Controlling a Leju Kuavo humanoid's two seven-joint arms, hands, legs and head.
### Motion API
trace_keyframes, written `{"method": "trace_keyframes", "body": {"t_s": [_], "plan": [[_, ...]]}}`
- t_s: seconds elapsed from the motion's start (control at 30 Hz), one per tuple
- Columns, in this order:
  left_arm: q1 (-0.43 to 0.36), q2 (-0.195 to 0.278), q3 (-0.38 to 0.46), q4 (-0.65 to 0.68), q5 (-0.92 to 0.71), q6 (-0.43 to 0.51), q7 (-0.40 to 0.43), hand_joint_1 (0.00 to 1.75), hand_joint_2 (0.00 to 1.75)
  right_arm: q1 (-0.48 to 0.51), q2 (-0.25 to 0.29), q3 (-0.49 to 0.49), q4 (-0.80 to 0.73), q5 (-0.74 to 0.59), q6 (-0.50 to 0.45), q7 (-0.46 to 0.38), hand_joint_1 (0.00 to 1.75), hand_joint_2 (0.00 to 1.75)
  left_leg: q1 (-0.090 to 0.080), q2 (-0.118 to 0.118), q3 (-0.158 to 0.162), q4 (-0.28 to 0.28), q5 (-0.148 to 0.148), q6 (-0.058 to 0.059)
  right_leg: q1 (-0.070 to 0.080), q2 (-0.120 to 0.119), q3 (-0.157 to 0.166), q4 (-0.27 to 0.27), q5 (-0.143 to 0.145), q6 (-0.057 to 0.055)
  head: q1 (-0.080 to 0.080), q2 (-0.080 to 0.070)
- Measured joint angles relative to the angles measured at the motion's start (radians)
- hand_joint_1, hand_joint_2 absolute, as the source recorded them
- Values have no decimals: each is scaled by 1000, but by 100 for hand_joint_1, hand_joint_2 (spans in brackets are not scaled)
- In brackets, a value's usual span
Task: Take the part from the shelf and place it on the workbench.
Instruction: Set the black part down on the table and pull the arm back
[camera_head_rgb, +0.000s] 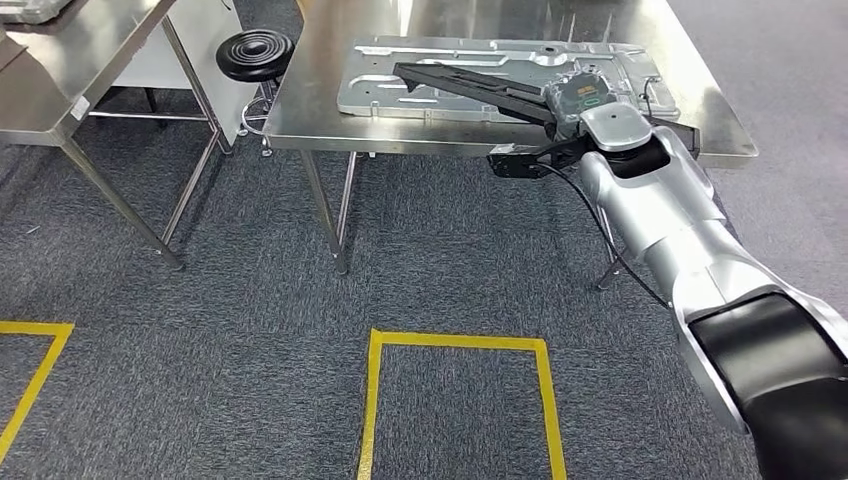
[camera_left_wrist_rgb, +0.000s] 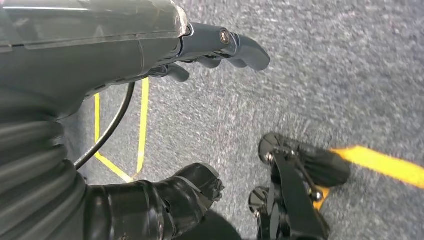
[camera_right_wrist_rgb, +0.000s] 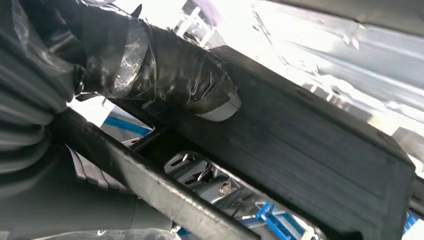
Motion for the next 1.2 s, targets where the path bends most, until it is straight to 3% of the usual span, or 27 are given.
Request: {"method": "trace_keyframes", "body": {"t_s": [0.1,0.13,0.17,0.2,0.27,0.3,0.33,0.4,0.5,0.6,0.67,0.7,0.8,0.87,1.0,1.07,1.13,1.17,1.2], "plan": [[-1,0,2,0,1,0,2,0,175,-6,-2,0,2,1,2,-1,175,175,-5,0,1,-1,1,14,3,-1,-83,179,-86,2,0,0],[-1,0,3,0,2,0,2,0,175,-5,-3,0,4,1,2,-1,175,175,-7,-1,1,1,0,17,4,-1,-108,227,-98,2,0,0],[0,1,4,0,2,1,2,0,175,-5,-3,0,6,1,3,-2,175,175,-9,-1,1,4,-2,18,5,-1,-117,241,-88,1,0,0],[0,1,5,0,3,1,2,0,175,-4,-4,0,8,1,3,-3,175,175,-10,-2,1,7,-5,19,5,-1,-108,215,-61,-2,0,0],[1,0,8,0,3,0,2,0,175,-8,-4,0,10,1,3,-6,175,175,-12,-3,0,15,-12,16,8,-2,-51,88,10,-11,0,0],[0,0,8,0,3,0,2,0,175,-11,-4,0,10,1,3,-8,175,175,-14,-3,-3,20,-15,13,10,-2,-25,31,28,-16,0,0],[-1,-1,8,1,3,0,2,0,175,-14,-4,0,10,1,2,-9,175,175,-15,-3,-6,23,-16,9,14,-2,-10,-4,34,-21,0,0],[-1,-1,9,1,3,0,2,0,175,-16,-4,0,10,1,3,-9,175,175,-16,-3,-11,24,-14,2,19,-2,-5,-22,31,-28,0,0],[-1,1,10,1,3,-2,2,0,175,-17,-4,0,9,2,3,-10,175,175,-17,-2,-23,49,-38,-12,8,-4,3,-35,37,-40,0,0],[0,1,10,1,3,-2,2,0,175,-18,-3,0,9,2,3,-9,175,175,-8,-2,-99,214,-117,-27,5,-5,9,-40,38,-47,0,0],[0,1,10,1,3,-3,3,0,175,-15,-2,0,9,3,3,-9,175,175,-2,-2,-139,288,-128,-34,4,-4,9,-39,38,-48,0,0],[0,1,10,1,3,-2,4,0,175,-14,-2,0,9,3,2,-10,175,175,1,-2,-134,270,-106,-36,3,-3,10,-39,37,-47,0,0],[0,2,10,1,2,-2,4,0,175,-15,0,0,9,3,1,-10,175,175,3,-1,-48,83,-17,-33,1,-1,11,-33,31,-36,0,0],[-1,2,10,1,0,-1,4,0,175,-17,1,0,10,4,1,-9,175,175,0,-2,-18,21,-6,-25,4,-1,10,-33,29,-24,0,0],[0,2,10,1,0,0,3,0,175,-20,1,0,11,5,3,-9,175,175,0,-2,-7,7,-2,-1,3,-1,5,-18,15,-4,1,0],[-1,2,10,1,1,1,3,0,175,-24,2,0,12,6,4,-10,175,175,1,-1,-1,1,-1,10,3,-3,-38,75,-34,-1,1,0],[-1,2,10,1,2,1,4,0,175,-25,2,0,14,8,9,-12,175,175,-1,-2,1,2,-5,17,4,-3,-105,203,-82,1,1,0],[-1,2,10,1,3,1,4,0,175,-25,2,0,16,10,11,-13,175,175,-3,-3,3,3,-7,19,5,-3,-126,237,-83,1,1,0],[0,2,10,1,3,1,5,0,175,-26,2,0,17,12,14,-15,175,175,-5,-5,5,5,-10,19,5,-3,-131,234,-66,-1,1,0]]}}
